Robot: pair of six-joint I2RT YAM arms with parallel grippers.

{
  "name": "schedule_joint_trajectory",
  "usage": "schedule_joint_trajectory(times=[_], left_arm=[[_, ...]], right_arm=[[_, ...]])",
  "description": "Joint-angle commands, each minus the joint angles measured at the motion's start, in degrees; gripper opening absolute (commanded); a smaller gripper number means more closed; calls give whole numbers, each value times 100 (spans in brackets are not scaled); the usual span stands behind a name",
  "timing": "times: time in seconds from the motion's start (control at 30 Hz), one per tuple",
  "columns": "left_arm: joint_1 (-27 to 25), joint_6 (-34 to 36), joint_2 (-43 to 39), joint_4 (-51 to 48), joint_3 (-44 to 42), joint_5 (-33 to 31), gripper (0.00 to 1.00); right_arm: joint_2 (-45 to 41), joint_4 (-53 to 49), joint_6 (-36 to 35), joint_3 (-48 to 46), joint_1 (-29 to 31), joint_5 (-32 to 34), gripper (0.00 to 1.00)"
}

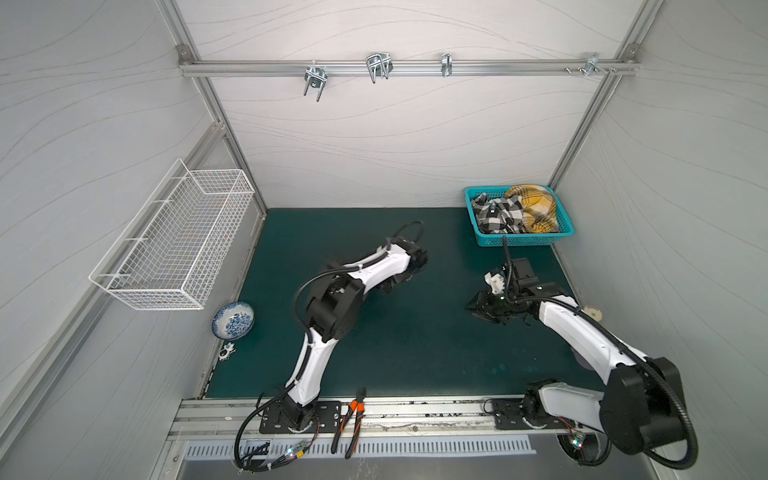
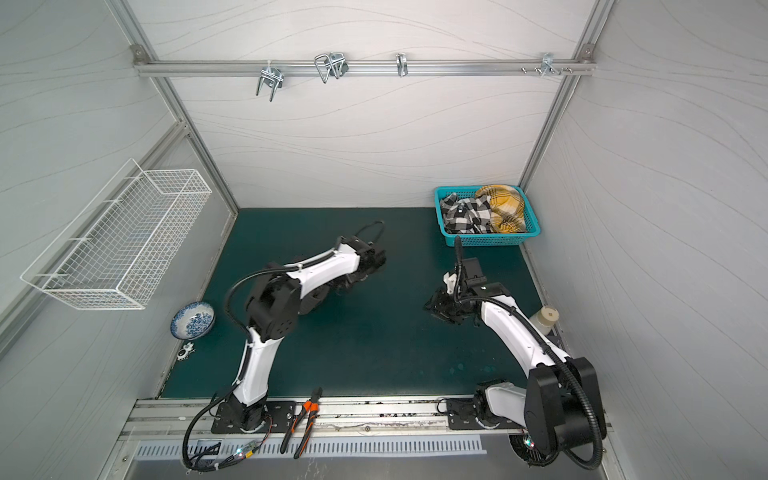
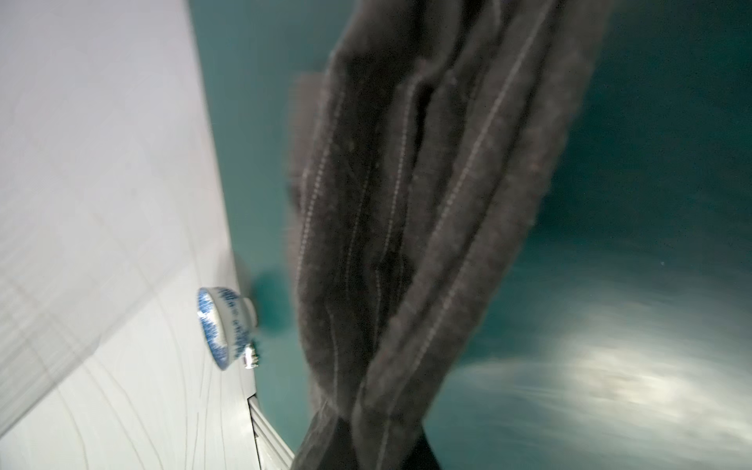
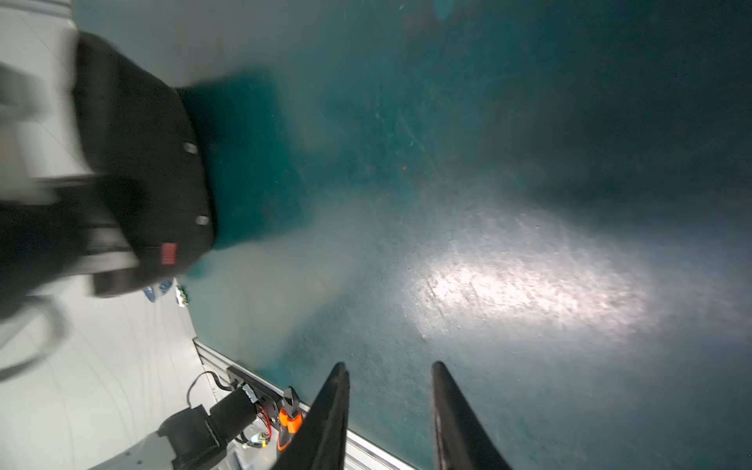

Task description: Fold and stack the long sleeve shirts

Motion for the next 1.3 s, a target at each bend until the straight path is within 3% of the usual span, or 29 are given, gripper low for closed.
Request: schedule_joint_trajectory(times=[0.0, 0.07, 0.17, 0.27, 0.33, 0.43, 0.5, 0.53, 0.7, 0.93, 1.13, 1.23, 1.27], left_arm=[[-652, -988, 483, -385, 1051, 367, 45], [-1088, -1139, 551, -428, 1609, 415, 67], [-1284, -1076, 143, -159, 2045, 1000, 77], [-802, -1160, -608, 89, 1655, 1736, 69], [-259, -1042, -1325, 598, 734, 2082, 60], [900, -715, -2357, 1888, -1216, 3088, 36], [1633, -559, -2595, 2349, -2009, 3825, 17], [1837, -436, -2627, 2504, -2258, 3946, 15], [1796, -159, -2453, 2865, -2731, 4429, 2], [1349, -631, -2384, 3671, -3363, 4861, 0], [1009, -559, -2317, 3410, -2889, 4647, 0], [1268, -507, -2834, 3096, -2812, 4270, 21], [1416, -516, -3041, 3031, -2853, 4232, 23]], right_arm=[[-402, -87, -273, -96, -41, -395, 41], [-733, -311, -295, -162, -47, -339, 46], [-1160, -635, -292, -147, -69, -172, 50], [-1252, -781, -293, -87, -64, -204, 51], [-1144, -743, -261, -24, -22, -287, 51], [-739, -691, -253, 251, 430, -126, 50], [-380, -711, -251, 554, 921, 190, 50], [-175, -705, -238, 722, 1147, 315, 49], [695, -519, -45, 1400, 1723, 519, 45], [1411, -630, 28, 2016, 1938, 629, 41], [1639, -602, -54, 2035, 1846, 590, 45], [2313, -780, -479, 2626, 1969, 531, 50], [2557, -850, -603, 2829, 2039, 606, 50]])
